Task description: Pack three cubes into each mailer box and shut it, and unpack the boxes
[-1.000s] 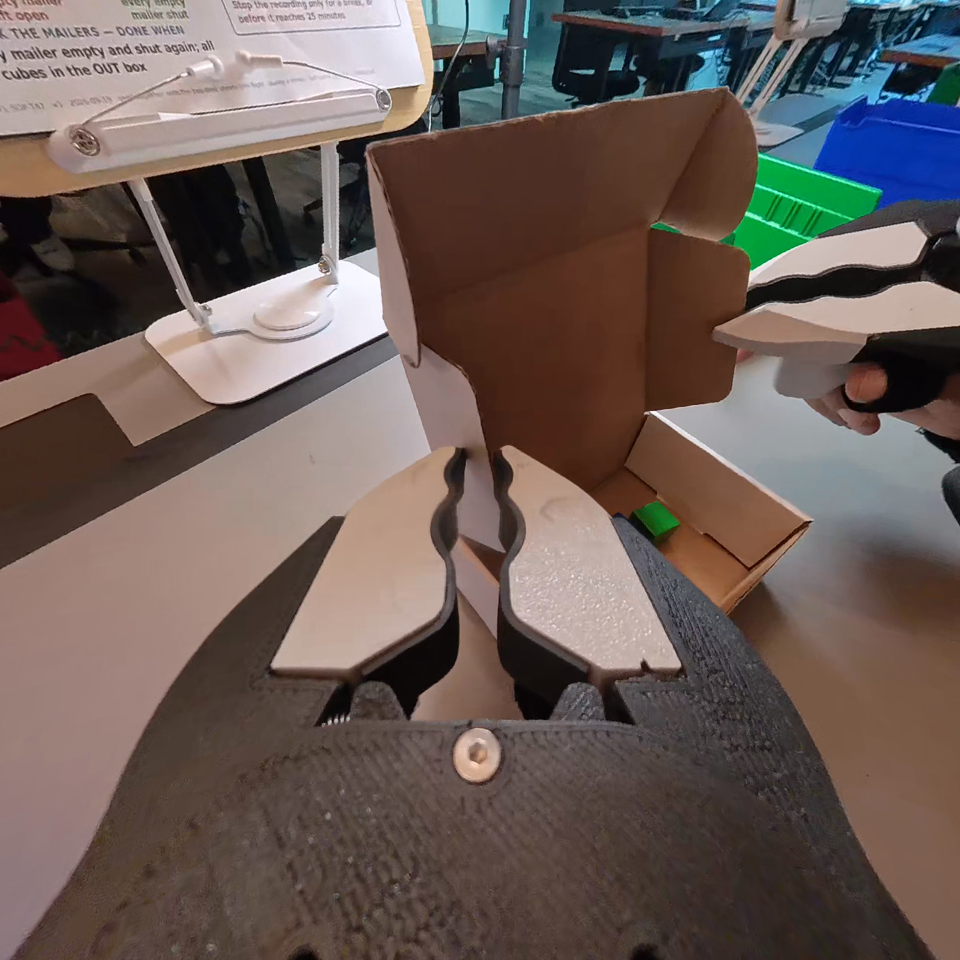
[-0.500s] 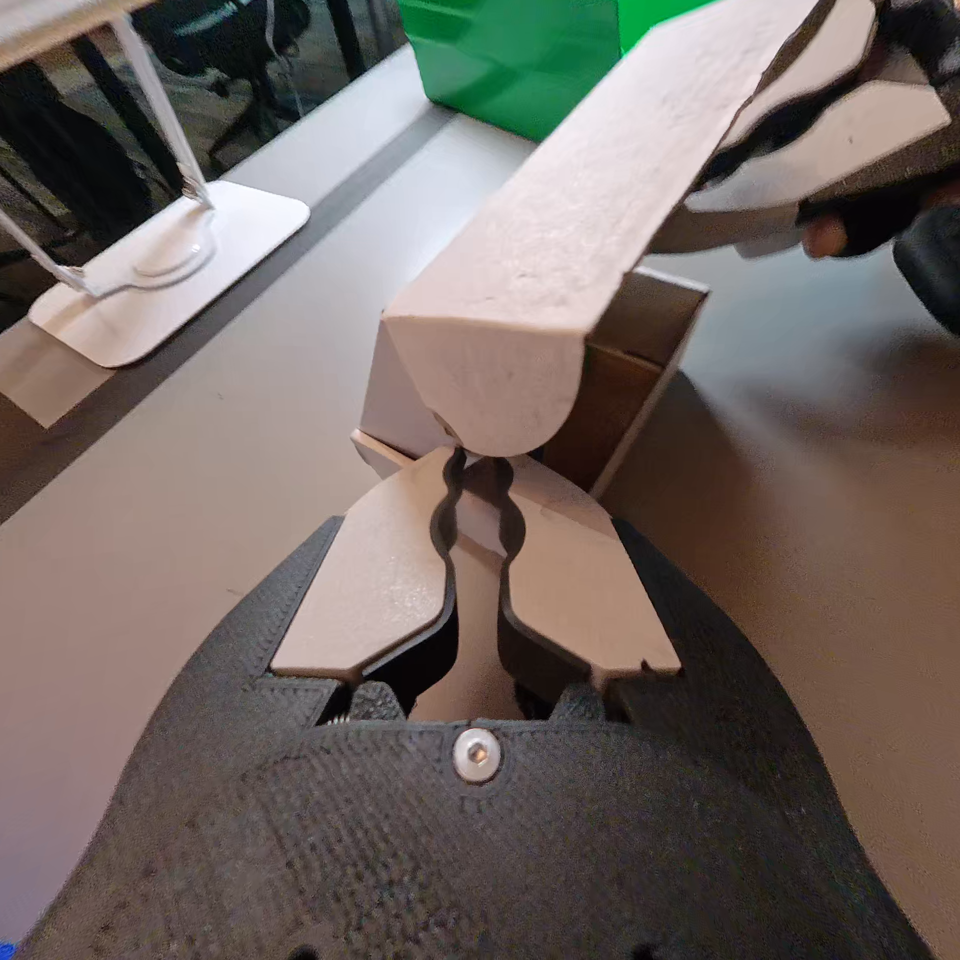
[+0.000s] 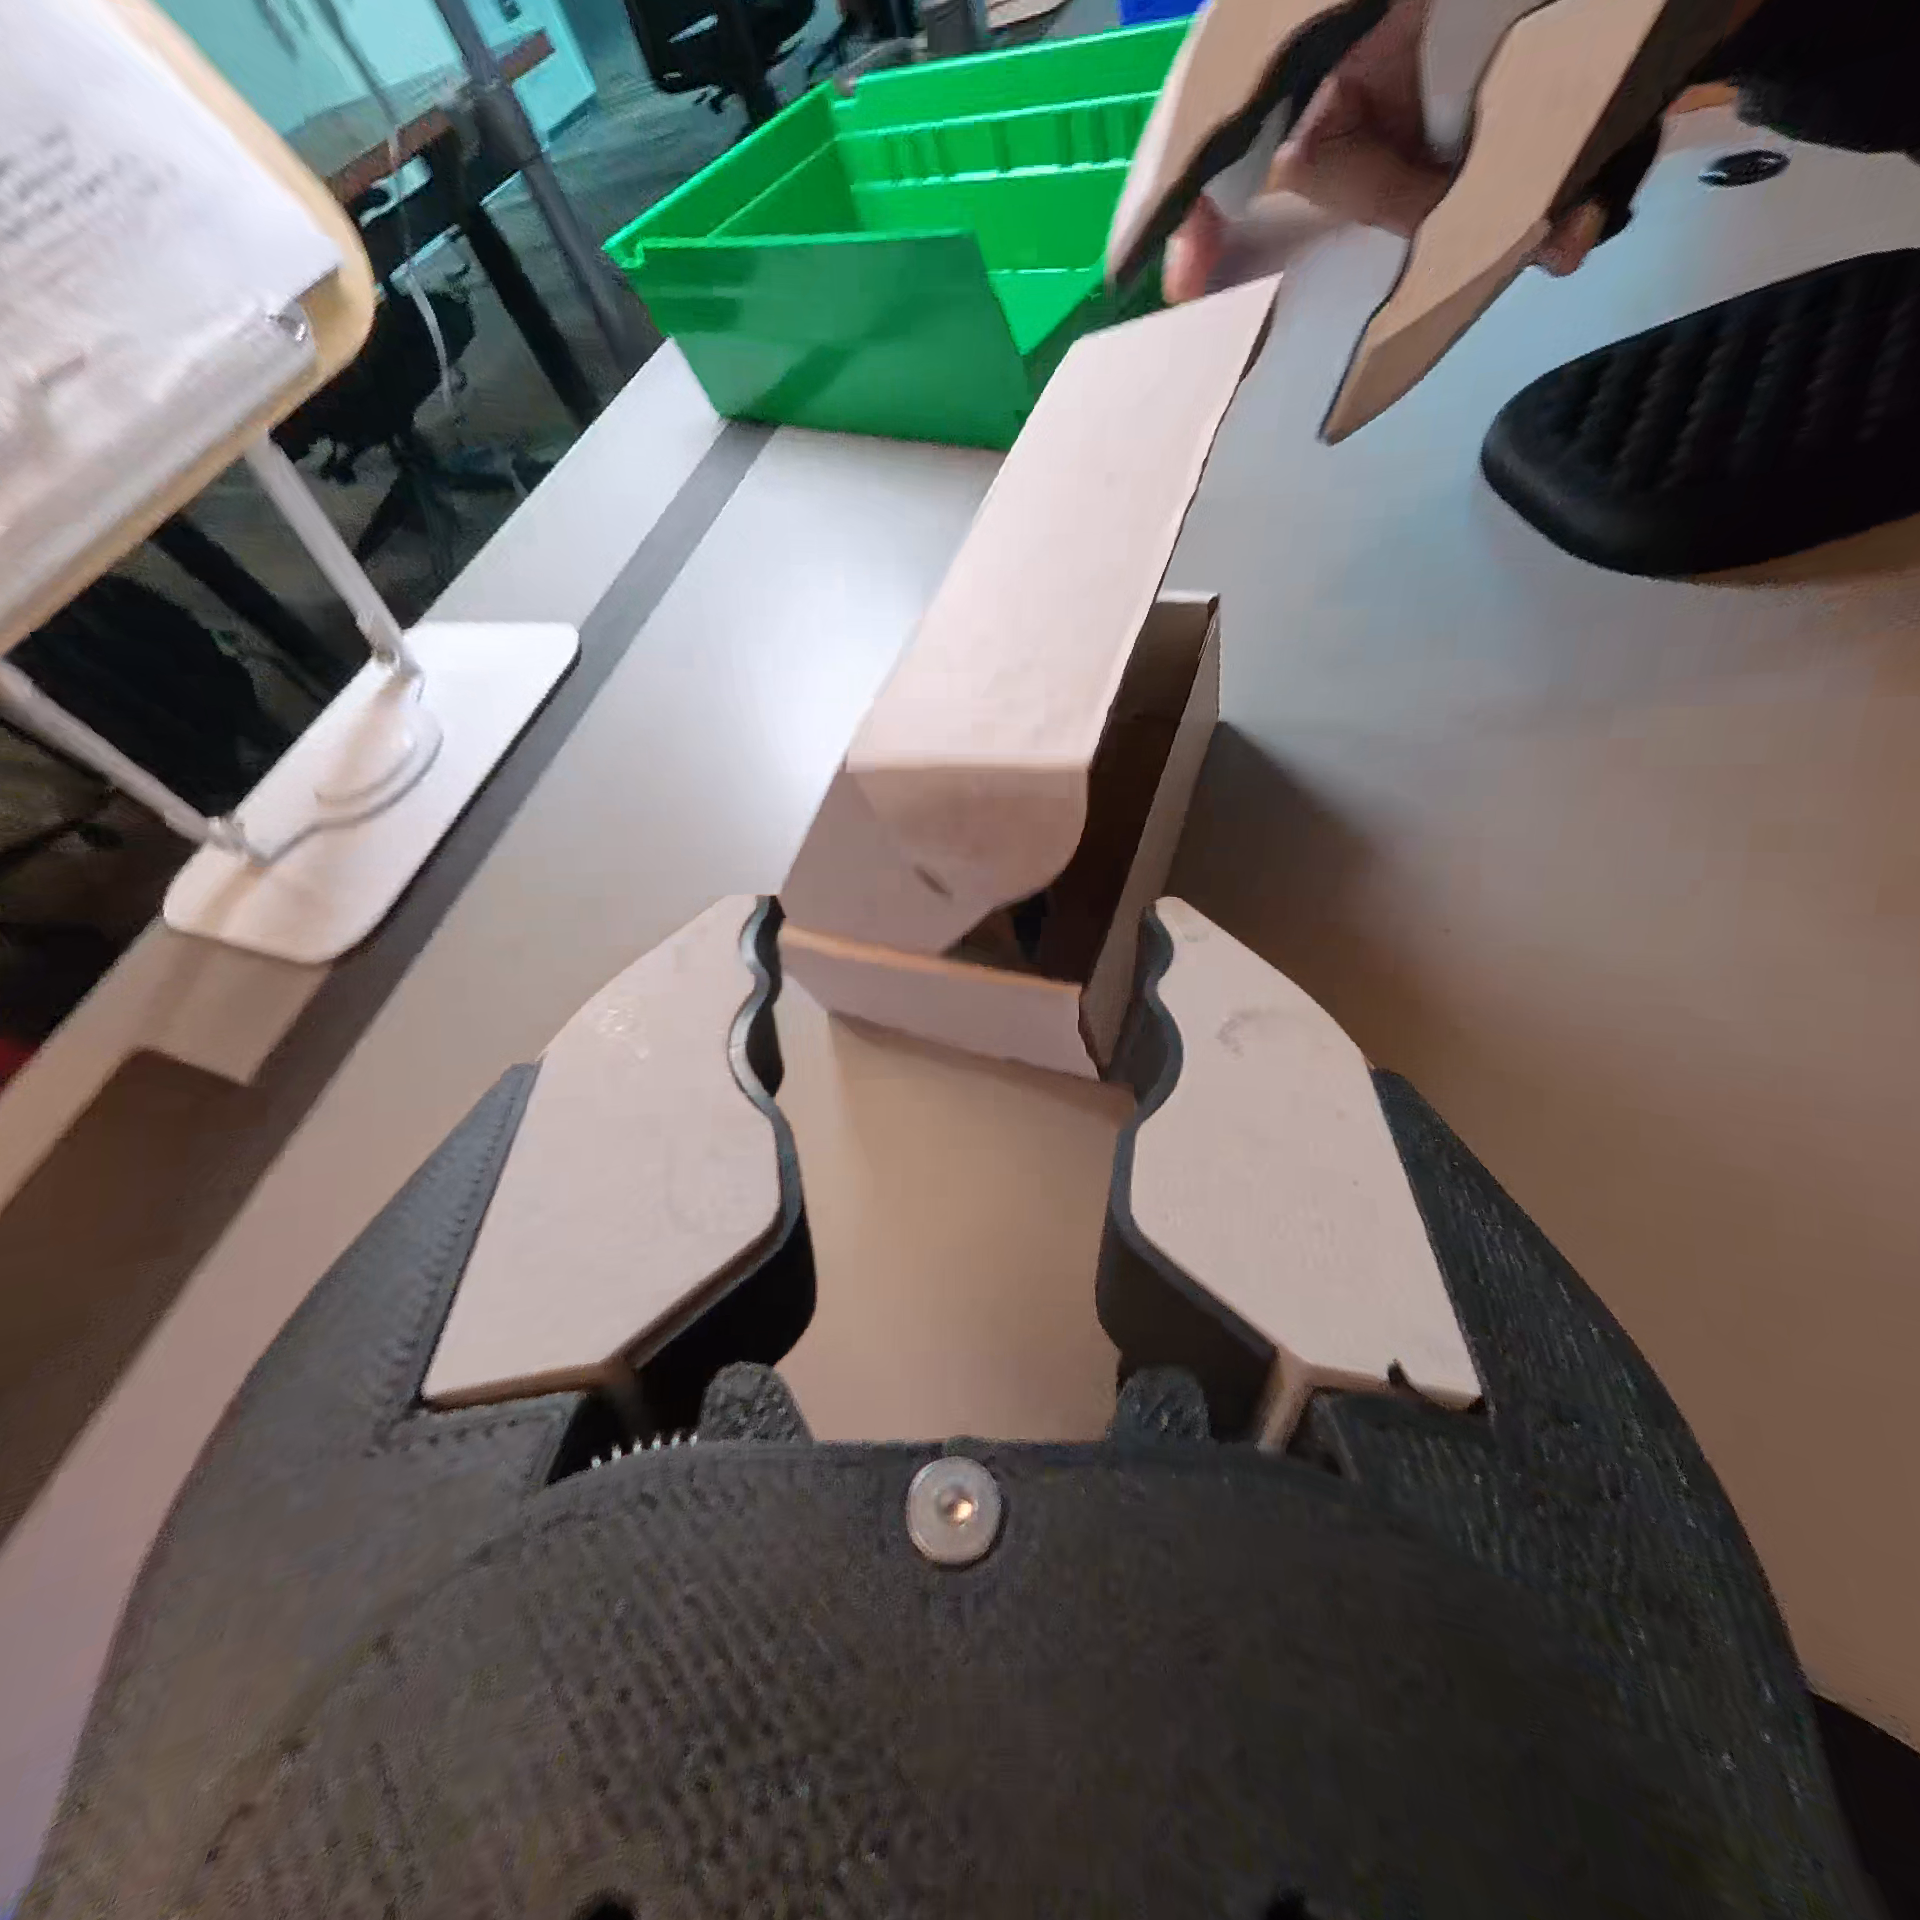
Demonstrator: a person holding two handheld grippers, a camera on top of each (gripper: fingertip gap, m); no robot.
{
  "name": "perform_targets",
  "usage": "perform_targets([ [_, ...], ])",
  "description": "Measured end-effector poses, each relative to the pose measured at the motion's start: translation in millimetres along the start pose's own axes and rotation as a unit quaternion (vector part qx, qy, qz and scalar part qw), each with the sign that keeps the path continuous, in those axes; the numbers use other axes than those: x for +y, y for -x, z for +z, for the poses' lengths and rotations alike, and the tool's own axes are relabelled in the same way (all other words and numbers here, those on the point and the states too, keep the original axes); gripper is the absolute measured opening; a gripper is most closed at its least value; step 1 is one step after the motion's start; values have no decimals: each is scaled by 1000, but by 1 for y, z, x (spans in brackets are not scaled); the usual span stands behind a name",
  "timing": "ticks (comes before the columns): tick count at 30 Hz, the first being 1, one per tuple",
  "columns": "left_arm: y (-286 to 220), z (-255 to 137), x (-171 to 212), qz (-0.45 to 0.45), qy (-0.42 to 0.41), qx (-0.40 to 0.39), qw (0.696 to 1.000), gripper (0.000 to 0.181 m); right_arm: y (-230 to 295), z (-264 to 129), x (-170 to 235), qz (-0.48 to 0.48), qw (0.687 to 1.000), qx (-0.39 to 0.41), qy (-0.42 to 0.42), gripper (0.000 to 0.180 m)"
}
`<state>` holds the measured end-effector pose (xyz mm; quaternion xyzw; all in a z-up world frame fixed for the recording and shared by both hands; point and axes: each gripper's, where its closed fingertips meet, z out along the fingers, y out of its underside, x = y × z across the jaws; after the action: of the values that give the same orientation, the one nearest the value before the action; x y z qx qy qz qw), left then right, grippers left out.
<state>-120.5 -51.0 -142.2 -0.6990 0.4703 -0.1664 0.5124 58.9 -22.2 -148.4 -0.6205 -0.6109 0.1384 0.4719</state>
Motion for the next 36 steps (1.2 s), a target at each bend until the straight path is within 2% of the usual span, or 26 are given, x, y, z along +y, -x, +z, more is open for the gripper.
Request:
perform_targets([
  [4, -5, 22, -14, 64, 41, 39, 996, 80, -5, 16, -17, -83, 996, -5, 30, 78],
  [9, -26, 40, 11, 128, 111, 79, 982, 77, 14, 35, -1, -144, 985, -40, 89, 74],
  [15, -50, 48, 48, 171, 159, 86, 969, 77, 45, 44, 33, -143, 980, -74, 115, 72],
  [25, -47, 47, 54, 168, 154, 54, 972, 74, 47, 41, 43, -123, 986, -59, 98, 71],
  [32, -52, 31, 71, 106, 170, 6, 980, 64, 57, 33, 44, -131, 987, 8, 89, 54],
  [36, -57, 35, 76, 43, 163, -24, 985, 46, 57, 39, 43, -117, 987, 61, 95, 36],
])
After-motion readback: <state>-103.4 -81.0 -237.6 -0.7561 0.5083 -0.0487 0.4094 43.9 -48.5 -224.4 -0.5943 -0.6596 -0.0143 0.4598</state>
